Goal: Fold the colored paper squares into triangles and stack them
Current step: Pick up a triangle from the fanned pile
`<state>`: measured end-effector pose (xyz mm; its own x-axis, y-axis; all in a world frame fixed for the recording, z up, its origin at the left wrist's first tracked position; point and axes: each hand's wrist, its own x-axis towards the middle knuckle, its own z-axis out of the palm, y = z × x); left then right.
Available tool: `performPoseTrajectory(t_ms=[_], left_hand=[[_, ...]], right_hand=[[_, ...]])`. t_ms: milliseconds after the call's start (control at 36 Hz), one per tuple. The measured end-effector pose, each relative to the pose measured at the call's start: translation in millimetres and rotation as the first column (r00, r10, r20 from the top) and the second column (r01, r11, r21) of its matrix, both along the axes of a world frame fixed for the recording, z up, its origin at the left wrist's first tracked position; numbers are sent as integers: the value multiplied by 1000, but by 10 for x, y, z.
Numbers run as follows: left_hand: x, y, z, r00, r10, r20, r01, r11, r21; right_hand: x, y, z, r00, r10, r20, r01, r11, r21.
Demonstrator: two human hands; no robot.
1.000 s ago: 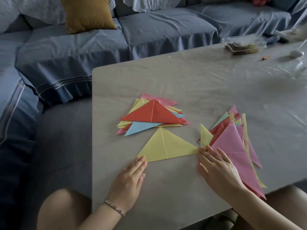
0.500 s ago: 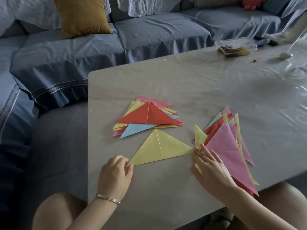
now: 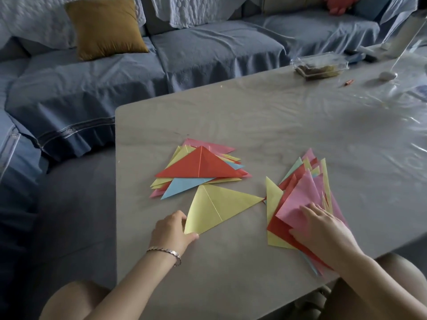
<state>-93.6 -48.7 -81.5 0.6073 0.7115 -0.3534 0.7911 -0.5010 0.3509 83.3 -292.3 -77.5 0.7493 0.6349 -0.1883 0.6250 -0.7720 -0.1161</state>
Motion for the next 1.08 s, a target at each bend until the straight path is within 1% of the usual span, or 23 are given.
performPoseTrajectory(t_ms=[56,83,139,194,278,333,417,472,556,611,694,778,833,861,889,917,944,972,1000,1028,1056,1083], left_hand=[[11,-26,28,999,-18,45,18,1000,16],[22,-39,45,996,-21,90,19,1000,16],[60,-51,135,976,-1,219,1,1000,1],[122,-30,294,935,36,352,-29,999,-26],[229,24,591,878,76,473,-24,993,-115],[302,74,789,852,101,514,21,974,-226],[385,159,1029,794,186,579,58,924,-377],[427,233,1122,748,217,628,49,925,-377],[506,405,1074,717,178,674,-27,973,-228],[557,538,938,748,135,650,-77,990,-118],[584,732,649,845,117,522,-121,992,-26],[570,841,413,892,147,428,-167,986,9],[547,842,282,940,128,316,-170,979,111],[532,808,229,963,81,257,-135,971,199],[522,743,189,972,0,236,-74,950,303],[519,657,171,961,-107,255,0,922,388],[515,553,148,931,-199,307,49,899,435],[508,422,145,890,-253,378,66,895,441],[492,259,189,852,-258,456,98,934,344],[475,78,273,838,-190,512,135,981,143],[457,-105,359,863,-75,499,173,973,-154],[452,-259,405,890,33,454,186,883,-430]], right_hand=[[9,-18,-16,1000,17,9,-17,1000,25],[15,-25,-25,999,31,20,-31,999,37],[22,-34,-35,999,34,38,-36,998,50],[24,-34,-32,999,25,47,-28,998,63],[28,-32,-47,998,19,60,-23,997,75],[20,-14,-60,999,9,53,-14,996,88],[-1,22,-63,998,3,59,-9,996,92],[-7,47,-58,998,-1,58,-3,998,57],[-16,96,-47,998,-31,50,31,999,14],[-19,117,-49,998,-45,44,45,999,12],[-32,130,-45,998,-43,46,43,999,2],[-38,141,-43,998,-28,57,29,999,-25],[-46,141,-45,998,-28,58,30,999,-18],[-63,143,-31,998,-40,57,40,999,9],[-85,148,-16,997,-62,56,59,997,51],[-108,163,1,995,-66,74,58,993,102],[-128,177,4,992,-67,105,49,986,162],[-158,196,6,989,-86,121,56,971,232],[-198,222,3,985,-98,140,53,954,295],[-250,269,4,980,-94,174,29,938,344],[-308,329,11,978,-72,197,-7,928,374],[-378,399,39,973,-48,227,-47,917,396]])
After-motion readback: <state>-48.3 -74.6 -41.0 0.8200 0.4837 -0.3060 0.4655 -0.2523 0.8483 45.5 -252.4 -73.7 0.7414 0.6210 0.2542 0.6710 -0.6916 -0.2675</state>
